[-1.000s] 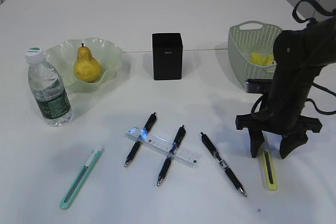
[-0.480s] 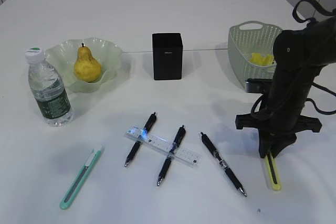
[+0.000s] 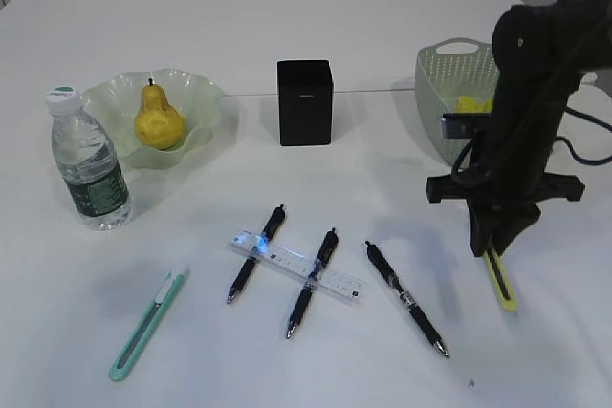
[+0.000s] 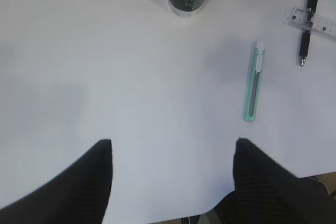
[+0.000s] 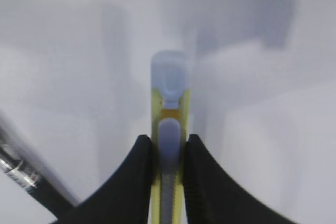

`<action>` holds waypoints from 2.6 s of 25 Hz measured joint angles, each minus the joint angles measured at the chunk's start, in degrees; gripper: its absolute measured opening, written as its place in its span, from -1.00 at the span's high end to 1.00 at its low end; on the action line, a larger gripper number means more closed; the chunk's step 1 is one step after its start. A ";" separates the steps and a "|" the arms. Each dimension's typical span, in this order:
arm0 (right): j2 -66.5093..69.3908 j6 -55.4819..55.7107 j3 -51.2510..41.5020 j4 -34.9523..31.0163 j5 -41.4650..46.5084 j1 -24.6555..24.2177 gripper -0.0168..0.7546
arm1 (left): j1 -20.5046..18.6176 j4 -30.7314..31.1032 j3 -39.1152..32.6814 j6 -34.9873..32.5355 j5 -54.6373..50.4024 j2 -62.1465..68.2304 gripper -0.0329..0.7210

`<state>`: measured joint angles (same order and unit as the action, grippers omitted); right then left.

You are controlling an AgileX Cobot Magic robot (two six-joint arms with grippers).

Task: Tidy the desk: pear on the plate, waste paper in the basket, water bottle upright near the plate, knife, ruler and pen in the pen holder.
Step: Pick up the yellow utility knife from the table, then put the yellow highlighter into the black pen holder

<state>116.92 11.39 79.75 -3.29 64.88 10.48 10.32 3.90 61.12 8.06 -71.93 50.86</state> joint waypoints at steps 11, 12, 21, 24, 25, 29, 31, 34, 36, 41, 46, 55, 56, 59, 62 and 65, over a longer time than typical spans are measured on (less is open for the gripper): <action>0.07 -6.42 17.47 -3.88 -0.56 1.62 0.58 | 0.00 -0.47 0.00 0.89 0.00 0.00 -0.42; 0.07 -6.96 18.72 -3.98 -1.47 2.15 0.58 | 0.00 -0.03 0.00 0.89 0.00 0.00 -0.42; 0.07 -10.58 23.96 -4.99 -17.66 5.18 0.58 | 0.00 2.66 0.00 1.02 3.99 0.00 -0.41; 0.22 -10.67 23.96 -5.34 -24.46 5.27 0.58 | 0.00 3.29 0.00 1.02 3.99 0.00 -0.41; 0.35 -10.78 23.96 -5.34 -27.04 5.27 0.58 | 0.00 3.71 0.00 1.02 3.99 0.00 -0.41; 0.96 -12.44 23.96 -5.23 -38.86 5.27 0.58 | 0.00 4.89 0.00 1.06 4.08 0.00 -0.41; 1.34 -13.86 23.96 -5.23 -44.72 5.27 0.58 | 0.00 5.14 0.00 1.06 4.21 0.00 -0.41; 2.62 -14.78 24.01 -5.23 -53.03 5.27 0.58 | 0.00 5.26 0.00 1.06 4.47 0.00 -0.41; 3.97 -14.88 24.01 -5.11 -57.71 5.52 0.58 | 0.00 5.53 0.00 1.06 4.57 0.00 -0.41; 8.28 -15.11 23.91 0.46 -64.88 7.33 0.58 | 0.00 7.47 0.00 1.06 5.05 0.00 -0.34; 10.04 -15.11 23.80 4.76 -69.25 8.84 0.58 | 0.00 7.83 0.00 1.06 5.13 0.00 -0.31; 12.31 -15.11 23.80 9.62 -73.44 9.06 0.58 | 0.00 7.96 0.00 1.06 5.26 0.00 -0.30; 12.79 -15.18 23.80 10.05 -74.29 9.06 0.58 | 0.00 7.96 0.00 1.06 5.26 0.00 -0.30; 13.43 -15.18 23.80 10.67 -75.83 9.06 0.58 | 0.00 7.96 0.00 1.06 5.26 0.00 -0.30; 14.02 -15.18 23.80 10.90 -77.28 9.06 0.58 | 0.00 7.96 0.00 1.06 5.26 0.00 -0.30; 14.96 -15.18 23.80 10.90 -77.83 9.06 0.58 | 0.00 7.96 0.00 1.06 5.26 0.00 -0.30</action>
<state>131.87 -3.79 103.55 7.60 -12.94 19.55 10.32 11.86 61.12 9.12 -66.66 50.86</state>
